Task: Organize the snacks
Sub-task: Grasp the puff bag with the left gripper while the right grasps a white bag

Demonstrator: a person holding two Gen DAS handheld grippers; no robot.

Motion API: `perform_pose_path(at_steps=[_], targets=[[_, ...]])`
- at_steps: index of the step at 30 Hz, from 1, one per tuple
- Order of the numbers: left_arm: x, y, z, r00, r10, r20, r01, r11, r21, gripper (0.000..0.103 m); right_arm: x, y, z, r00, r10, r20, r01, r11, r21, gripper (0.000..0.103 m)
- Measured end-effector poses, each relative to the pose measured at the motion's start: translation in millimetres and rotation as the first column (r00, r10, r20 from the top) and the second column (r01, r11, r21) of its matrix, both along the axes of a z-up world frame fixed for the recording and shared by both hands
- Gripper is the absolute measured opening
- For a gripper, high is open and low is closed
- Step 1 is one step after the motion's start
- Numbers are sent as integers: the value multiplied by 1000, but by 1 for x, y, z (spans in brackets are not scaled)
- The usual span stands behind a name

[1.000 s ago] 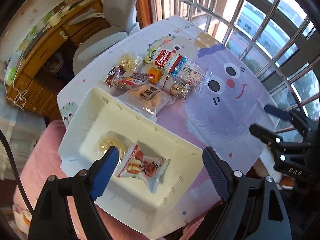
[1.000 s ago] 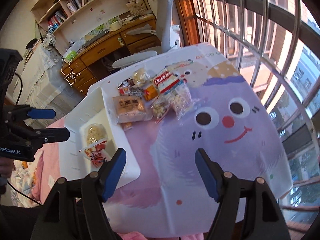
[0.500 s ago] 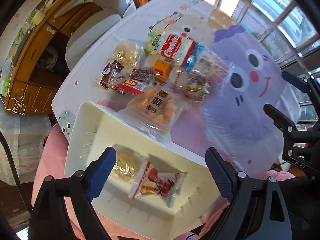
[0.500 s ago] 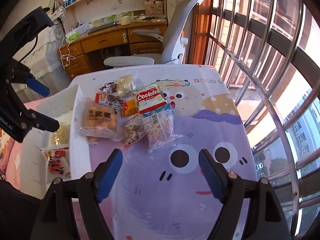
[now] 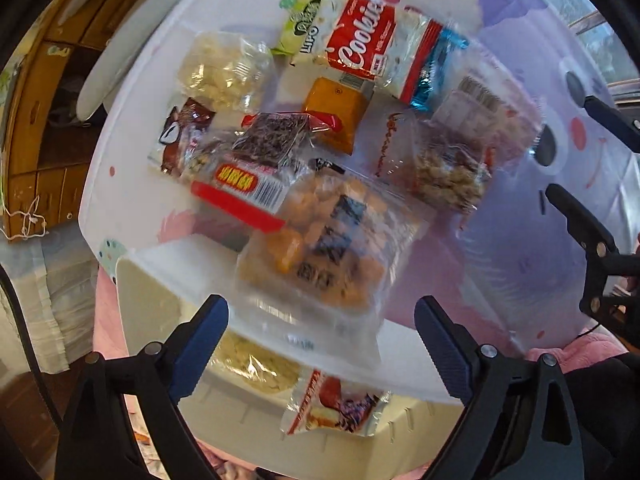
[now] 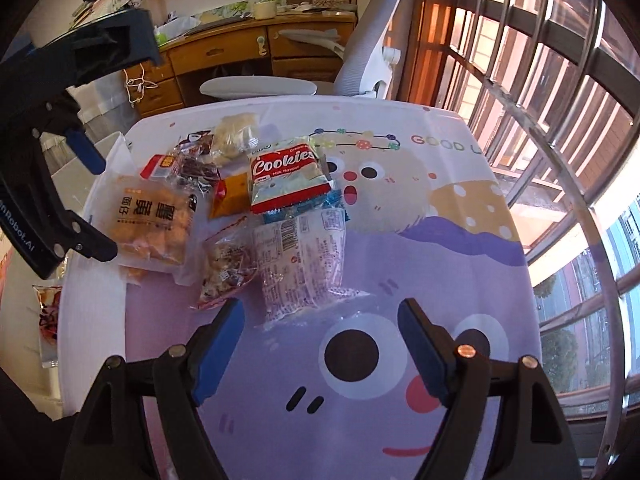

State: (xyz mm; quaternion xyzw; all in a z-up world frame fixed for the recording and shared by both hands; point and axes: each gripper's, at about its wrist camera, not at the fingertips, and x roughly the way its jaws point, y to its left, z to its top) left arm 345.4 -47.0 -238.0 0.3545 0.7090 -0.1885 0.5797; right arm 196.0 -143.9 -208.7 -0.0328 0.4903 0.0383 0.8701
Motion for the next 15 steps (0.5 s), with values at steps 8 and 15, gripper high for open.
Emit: perform_pose_path(at_steps=[8, 15], targets=[[9, -15, -33, 998, -56, -34, 59, 991, 116, 101, 18, 14, -25, 996, 83, -8, -84, 994, -76, 80], [9, -16, -61, 993, -87, -74, 100, 974, 202, 102, 29, 17, -43, 993, 117, -27, -119, 987, -108, 80]])
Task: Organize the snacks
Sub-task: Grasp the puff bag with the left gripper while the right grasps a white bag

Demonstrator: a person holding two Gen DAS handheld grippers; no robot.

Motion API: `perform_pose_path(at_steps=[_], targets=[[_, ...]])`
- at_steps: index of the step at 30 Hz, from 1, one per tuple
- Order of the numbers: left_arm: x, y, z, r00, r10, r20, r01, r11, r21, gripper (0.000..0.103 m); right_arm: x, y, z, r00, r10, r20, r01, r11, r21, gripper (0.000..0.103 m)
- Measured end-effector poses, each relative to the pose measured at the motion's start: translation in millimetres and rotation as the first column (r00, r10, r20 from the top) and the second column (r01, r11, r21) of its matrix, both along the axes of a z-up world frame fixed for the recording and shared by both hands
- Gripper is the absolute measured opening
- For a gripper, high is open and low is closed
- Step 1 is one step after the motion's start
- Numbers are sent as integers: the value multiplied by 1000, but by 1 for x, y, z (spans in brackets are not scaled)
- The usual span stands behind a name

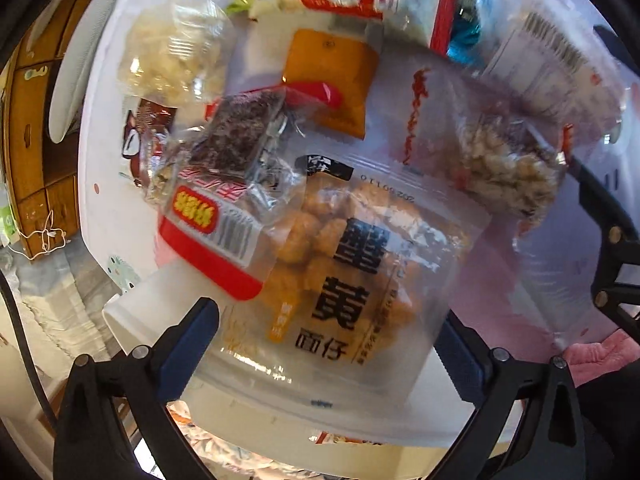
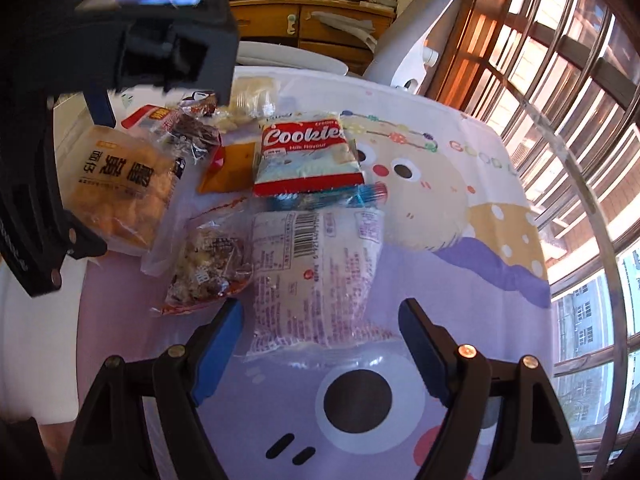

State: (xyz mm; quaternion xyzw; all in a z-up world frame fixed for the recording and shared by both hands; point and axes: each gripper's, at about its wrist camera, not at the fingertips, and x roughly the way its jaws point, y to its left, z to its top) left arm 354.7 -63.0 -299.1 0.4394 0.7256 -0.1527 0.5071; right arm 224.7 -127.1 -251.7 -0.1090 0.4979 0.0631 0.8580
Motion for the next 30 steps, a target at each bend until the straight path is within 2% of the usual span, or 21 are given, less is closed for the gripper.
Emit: perform_pose_path(at_steps=[7, 10, 13, 15, 21, 30], targets=[[-1, -3, -17, 1000, -23, -11, 23, 999, 36, 102, 10, -3, -8, 1000, -21, -7, 21, 1000, 16, 80], [0, -6, -20, 1000, -19, -15, 19, 999, 38, 96, 13, -4, -9, 1000, -16, -14, 17, 1000, 19, 80], [-3, -15, -20, 1000, -17, -16, 17, 1000, 17, 90, 15, -7, -9, 1000, -18, -17, 18, 999, 46, 74], [-4, -16, -21, 1000, -10, -11, 10, 1000, 12, 89, 16, -9, -10, 1000, -11, -29, 13, 997, 79, 65], [-5, -14, -12, 1000, 23, 3, -23, 999, -25, 82, 12, -6, -9, 999, -12, -37, 15, 996, 90, 60], [-7, -8, 12, 994, 105, 17, -103, 990, -96, 80, 8, -10, -4, 997, -29, -69, 36, 994, 101, 58]])
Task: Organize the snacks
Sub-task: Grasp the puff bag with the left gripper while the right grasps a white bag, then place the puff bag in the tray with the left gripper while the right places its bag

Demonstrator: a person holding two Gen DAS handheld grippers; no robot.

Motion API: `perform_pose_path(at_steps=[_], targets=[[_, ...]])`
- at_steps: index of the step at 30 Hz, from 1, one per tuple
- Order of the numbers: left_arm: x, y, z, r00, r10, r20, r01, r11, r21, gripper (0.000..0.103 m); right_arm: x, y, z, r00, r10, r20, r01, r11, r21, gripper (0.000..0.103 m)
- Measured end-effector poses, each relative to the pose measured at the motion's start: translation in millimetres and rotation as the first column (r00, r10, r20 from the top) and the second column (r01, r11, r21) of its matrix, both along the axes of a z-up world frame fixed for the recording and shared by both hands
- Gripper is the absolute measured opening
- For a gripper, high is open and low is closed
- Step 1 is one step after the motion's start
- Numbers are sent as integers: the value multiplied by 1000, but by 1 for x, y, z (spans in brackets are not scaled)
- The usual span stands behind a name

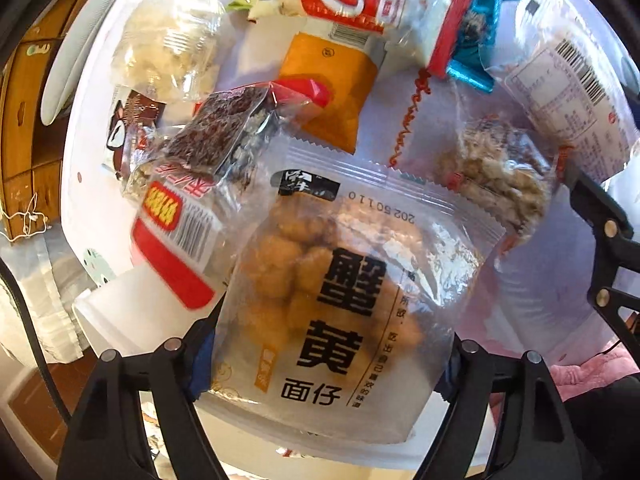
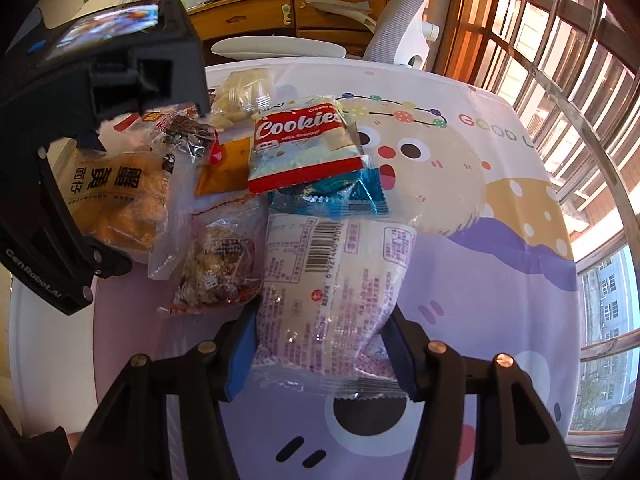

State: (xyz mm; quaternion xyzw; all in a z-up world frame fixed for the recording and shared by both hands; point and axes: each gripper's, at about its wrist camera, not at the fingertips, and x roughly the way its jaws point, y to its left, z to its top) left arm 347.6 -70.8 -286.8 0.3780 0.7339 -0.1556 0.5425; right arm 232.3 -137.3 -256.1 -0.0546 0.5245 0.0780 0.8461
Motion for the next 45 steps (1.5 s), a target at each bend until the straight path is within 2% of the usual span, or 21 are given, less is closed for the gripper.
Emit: perform_pose_path(at_steps=[9, 15, 21, 36, 41, 45], targets=[[0, 7, 38, 996, 71, 60, -67, 995, -76, 80, -11, -5, 20, 1000, -25, 13, 25, 1000, -2, 58], [-4, 26, 71, 981, 169, 93, -153, 975, -159, 80, -19, -4, 39, 999, -50, 18, 49, 999, 19, 58], [-22, 33, 103, 962, 230, 144, -195, 955, -225, 80, -33, 4, 64, 998, -57, 40, 56, 998, 34, 58], [-75, 90, 176, 891, 380, 248, -249, 866, -434, 80, -76, 56, 120, 990, -5, 142, 0, 999, 37, 58], [-91, 125, 186, 864, 434, 256, -266, 825, -499, 80, -90, 81, 132, 987, 18, 159, -27, 998, 52, 58], [-106, 155, 194, 833, 475, 284, -261, 789, -556, 80, -101, 99, 137, 986, 31, 162, -42, 997, 62, 58]])
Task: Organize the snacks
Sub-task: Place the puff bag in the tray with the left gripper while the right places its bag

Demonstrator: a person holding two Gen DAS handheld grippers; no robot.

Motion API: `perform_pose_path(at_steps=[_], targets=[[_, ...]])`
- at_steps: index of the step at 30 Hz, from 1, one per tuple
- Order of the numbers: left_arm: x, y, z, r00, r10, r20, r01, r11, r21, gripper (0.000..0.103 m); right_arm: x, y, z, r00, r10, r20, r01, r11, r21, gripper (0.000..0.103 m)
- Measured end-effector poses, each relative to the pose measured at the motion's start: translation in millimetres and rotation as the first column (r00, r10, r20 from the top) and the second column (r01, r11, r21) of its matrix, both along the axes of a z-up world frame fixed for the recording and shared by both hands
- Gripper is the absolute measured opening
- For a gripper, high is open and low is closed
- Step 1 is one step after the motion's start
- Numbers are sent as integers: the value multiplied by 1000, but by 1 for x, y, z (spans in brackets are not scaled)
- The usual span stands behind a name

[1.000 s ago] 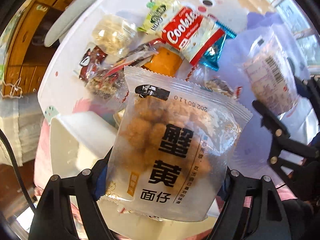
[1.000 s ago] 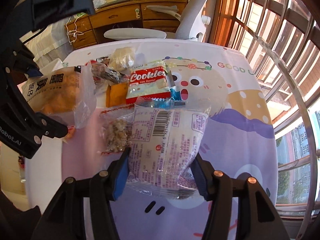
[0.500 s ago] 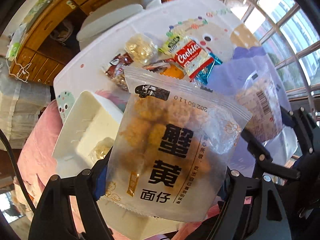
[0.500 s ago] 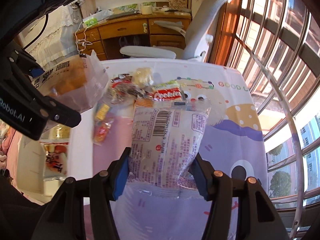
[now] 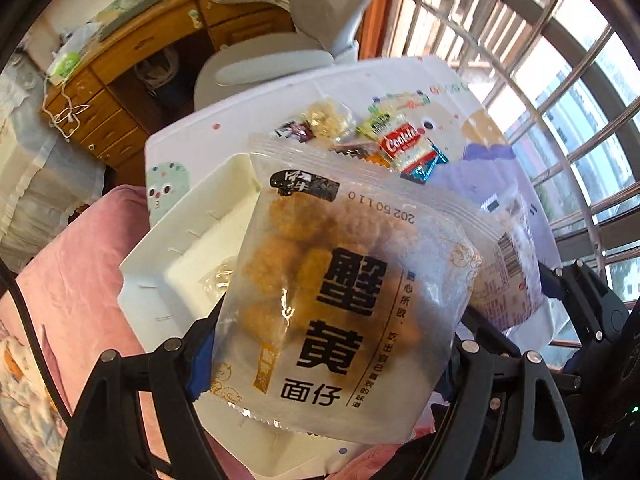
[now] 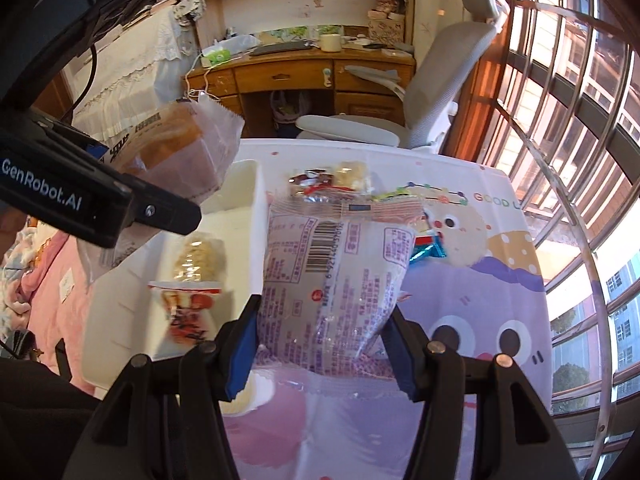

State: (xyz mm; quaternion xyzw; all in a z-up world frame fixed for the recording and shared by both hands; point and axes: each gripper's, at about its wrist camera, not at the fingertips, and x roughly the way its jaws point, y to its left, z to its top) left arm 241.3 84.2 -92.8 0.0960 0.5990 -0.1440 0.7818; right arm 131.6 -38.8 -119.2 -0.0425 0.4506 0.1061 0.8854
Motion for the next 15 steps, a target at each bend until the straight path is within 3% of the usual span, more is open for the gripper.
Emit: perform_pose_path(at_steps=[6, 15], targets=[[-16, 42, -4, 998, 56, 33, -54, 997, -54, 81, -13, 26, 5, 1000, 21, 5, -21, 1000, 16, 58], [-39, 100, -23, 991, 133, 12, -131, 987, -94, 81, -24, 63, 4, 998, 62, -7, -62, 997, 36, 58]])
